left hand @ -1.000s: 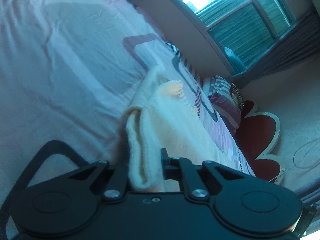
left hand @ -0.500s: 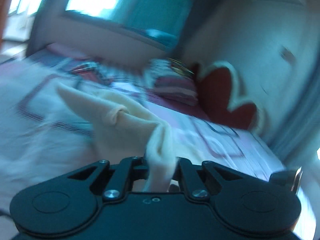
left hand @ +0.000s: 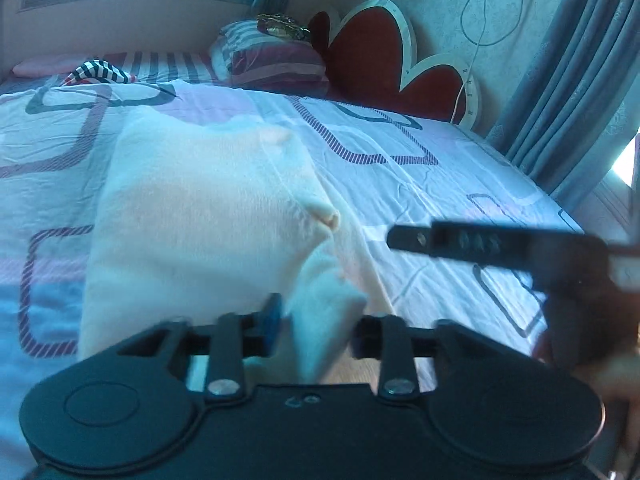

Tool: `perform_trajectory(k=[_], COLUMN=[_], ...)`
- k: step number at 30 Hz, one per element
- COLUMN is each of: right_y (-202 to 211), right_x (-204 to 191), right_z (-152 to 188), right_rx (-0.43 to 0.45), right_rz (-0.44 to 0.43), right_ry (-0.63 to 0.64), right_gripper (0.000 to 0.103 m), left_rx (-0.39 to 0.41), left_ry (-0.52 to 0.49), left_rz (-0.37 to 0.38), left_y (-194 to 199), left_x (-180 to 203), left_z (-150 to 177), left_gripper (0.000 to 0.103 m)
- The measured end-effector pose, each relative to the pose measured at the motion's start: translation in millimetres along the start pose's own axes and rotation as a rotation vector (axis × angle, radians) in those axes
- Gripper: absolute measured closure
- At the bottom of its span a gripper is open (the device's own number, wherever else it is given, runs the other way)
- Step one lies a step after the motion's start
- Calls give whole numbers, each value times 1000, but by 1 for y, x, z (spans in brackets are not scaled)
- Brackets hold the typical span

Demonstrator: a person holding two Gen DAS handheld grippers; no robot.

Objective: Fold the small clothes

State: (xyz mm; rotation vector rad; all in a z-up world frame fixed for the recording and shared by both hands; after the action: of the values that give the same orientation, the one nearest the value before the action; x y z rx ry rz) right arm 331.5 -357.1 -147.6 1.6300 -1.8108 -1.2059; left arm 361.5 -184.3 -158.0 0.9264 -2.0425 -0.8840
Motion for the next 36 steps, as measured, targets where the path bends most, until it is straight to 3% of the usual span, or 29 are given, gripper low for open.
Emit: perform_trajectory(k=[1,2,5,7,15,20,22,32,33,34,36], right_y=[1,3,1,-3,-31,-40,-41,-56,-56,-56,-55], right_x=[-1,-3,-10,-15,-32,-35,-38,-30,-31,-31,-33], right_z=[-3,-3,-8,-10,-19,-21,-19,-32,-33,-34,-37], right_rx=[-1,-5,-31,-55,-108,-140,-160,-182,-179,-174,-173], right_rz=[-24,-57,-142,-194,-252,-275,-294,-417,-414,-404,-409], right_ry=[-8,-20,-43,-62,-62,-73,-69,-217,-215,-209,-204], right_gripper=[58,58,53,44,44,45,59,60,64,79,83], left_rx=[9,29,55,90,139,132,124,102,105,108,116], left_ry=[12,25,16,35,189,237,248,275,277,276,267], left_rz=[4,8,19,1,-162,-183,-182,-165,-164,-163,-164], left_y=[7,14,34,48,55,46,41,24,23,24,25], left_x=[0,-1,-1,-7,-76,-96,-101,-104,-103,-102,-100], left_z=[3,5,9,8,-4,-12,-12,-19,-20,-22,-25], left_gripper=[39,33,33,33,36,37,37,37,37,37,37])
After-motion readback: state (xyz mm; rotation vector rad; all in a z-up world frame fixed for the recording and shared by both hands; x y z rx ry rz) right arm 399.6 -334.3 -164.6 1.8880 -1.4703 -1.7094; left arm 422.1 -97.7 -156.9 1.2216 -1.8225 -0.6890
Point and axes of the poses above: each gripper's, at about its wrist camera, not at the fingertips, and y roughly against the way its jaws point, x to its right, z to its underside, the point moved 3 cm from there along -y, roughly the way its jaws point, and after that the axes turned 14 degrees about -x, right-handed, at the moved point
